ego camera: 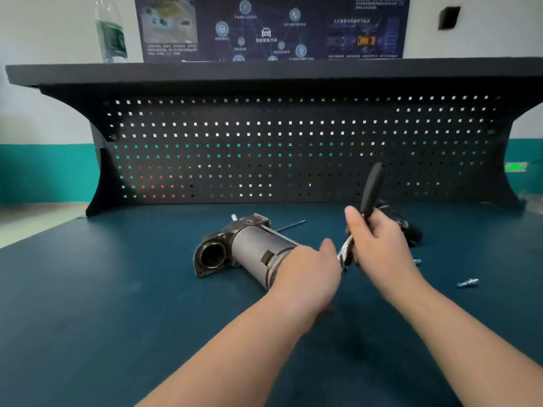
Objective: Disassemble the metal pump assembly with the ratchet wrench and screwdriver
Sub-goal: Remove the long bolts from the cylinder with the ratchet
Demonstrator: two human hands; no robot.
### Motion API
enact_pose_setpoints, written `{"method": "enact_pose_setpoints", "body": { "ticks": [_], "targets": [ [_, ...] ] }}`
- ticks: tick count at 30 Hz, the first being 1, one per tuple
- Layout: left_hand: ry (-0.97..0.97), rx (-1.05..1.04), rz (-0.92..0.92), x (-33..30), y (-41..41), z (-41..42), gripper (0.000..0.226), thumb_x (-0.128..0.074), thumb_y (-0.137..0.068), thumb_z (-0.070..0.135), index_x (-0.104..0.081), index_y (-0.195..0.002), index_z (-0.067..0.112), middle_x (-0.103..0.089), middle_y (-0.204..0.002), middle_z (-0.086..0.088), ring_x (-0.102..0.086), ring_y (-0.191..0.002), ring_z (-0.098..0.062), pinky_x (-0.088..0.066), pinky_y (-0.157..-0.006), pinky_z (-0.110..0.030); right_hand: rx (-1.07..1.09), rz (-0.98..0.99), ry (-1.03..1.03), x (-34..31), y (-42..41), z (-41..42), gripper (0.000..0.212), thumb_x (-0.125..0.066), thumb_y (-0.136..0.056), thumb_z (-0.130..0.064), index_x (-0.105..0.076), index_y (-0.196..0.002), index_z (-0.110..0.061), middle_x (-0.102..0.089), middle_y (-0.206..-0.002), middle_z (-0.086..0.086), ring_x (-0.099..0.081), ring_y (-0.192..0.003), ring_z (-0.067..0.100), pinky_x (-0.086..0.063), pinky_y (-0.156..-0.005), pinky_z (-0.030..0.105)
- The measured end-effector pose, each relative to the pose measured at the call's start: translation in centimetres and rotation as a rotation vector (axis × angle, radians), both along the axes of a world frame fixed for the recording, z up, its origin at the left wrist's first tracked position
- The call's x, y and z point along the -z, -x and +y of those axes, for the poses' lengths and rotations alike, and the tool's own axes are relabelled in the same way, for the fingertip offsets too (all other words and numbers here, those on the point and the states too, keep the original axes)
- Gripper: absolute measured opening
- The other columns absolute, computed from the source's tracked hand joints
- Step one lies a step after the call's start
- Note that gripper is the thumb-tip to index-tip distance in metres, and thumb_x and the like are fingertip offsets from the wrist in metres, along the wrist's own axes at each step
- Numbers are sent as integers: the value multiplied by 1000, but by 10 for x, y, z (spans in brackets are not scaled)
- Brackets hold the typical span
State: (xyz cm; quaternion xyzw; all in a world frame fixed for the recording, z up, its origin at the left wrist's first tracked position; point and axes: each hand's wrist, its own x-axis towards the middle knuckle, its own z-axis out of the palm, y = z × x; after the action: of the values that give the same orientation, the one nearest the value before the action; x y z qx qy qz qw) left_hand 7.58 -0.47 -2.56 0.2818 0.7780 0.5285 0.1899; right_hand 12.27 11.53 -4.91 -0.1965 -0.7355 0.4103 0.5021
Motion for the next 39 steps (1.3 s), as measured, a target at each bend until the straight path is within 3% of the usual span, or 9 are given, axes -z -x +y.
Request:
{"method": "enact_pose_setpoints", "body": {
  "ticks": [2,5,12,16,19,23,29,35,39],
  "targets": [
    [-59,106,-600,-2,-4,10,51,-39,-96,47,-51,-122,4,-61,-109,-20,-63,-89,-35,-56,-65,-38,-15,-28,-48,-1,-3,0,40,-47,-90,-53,-49,-68,-20,-47,-44,-7,-42,-42,7,-35,-53,30],
    [-265,207,-952,5,-1,18,49,-46,-95,47,-59,-108,1,-67,-91,-18,-66,-79,-29,-53,-67,-36,-17,-88,-219,-6,-12,-6,31,-48,-90,-50,-51,-73,-23,-55,-52,-10,-48,-48,3,-39,-55,26],
    [-466,250,-926,19,2,13,60,-41,-96,38,-70,-47,18,-64,-49,5,-64,-45,-7,-49,-43,-16,-150,-262,-619,-16,-17,-38,30,-48,-80,-62,-52,-87,-33,-61,-64,-10,-56,-62,11,-47,-62,38],
    [-463,214,-946,23,11,7,48,-38,-99,22,-66,-61,15,-64,-47,4,-62,-42,-8,-52,-45,-19,-214,-303,-646,-15,-15,-43,11,-56,-81,-56,-50,-73,-50,-53,-59,-20,-49,-59,6,-44,-58,34],
    [-450,246,-1019,18,11,4,51,-58,-90,22,-68,-40,12,-71,-61,-2,-68,-52,-12,-56,-51,-23,-219,-304,-593,-14,-17,-41,26,-51,-80,-59,-56,-85,-34,-56,-63,-10,-52,-62,11,-47,-63,41],
    [-466,221,-1036,17,5,7,35,-57,-92,15,-72,-61,7,-71,-63,-8,-68,-50,-17,-57,-49,-30,-177,-248,-552,-15,-20,-35,40,-45,-79,-63,-54,-86,-25,-58,-64,1,-55,-63,18,-48,-63,46],
    [-504,147,-1077,22,4,13,16,-58,-92,17,-66,-93,3,-72,-71,-12,-68,-73,-23,-55,-76,-37,-188,36,-65,-11,-15,-34,27,-62,-87,-45,-60,-69,-25,-51,-46,-9,-47,-43,3,-40,-46,16],
    [-485,178,-1048,26,2,16,21,-57,-93,21,-63,-103,4,-70,-83,-12,-63,-78,-25,-52,-78,-35,-62,92,794,-1,-3,-20,38,-44,-100,-37,-50,-71,-13,-38,-36,-5,-34,-32,9,-29,-41,24],
    [-480,177,-1031,25,3,17,21,-61,-91,22,-65,-92,2,-71,-85,-13,-69,-77,-22,-56,-65,-30,102,-45,-116,-8,-11,-27,31,-44,-95,-46,-51,-75,-24,-54,-54,-3,-50,-52,6,-39,-58,23]
  ]
}}
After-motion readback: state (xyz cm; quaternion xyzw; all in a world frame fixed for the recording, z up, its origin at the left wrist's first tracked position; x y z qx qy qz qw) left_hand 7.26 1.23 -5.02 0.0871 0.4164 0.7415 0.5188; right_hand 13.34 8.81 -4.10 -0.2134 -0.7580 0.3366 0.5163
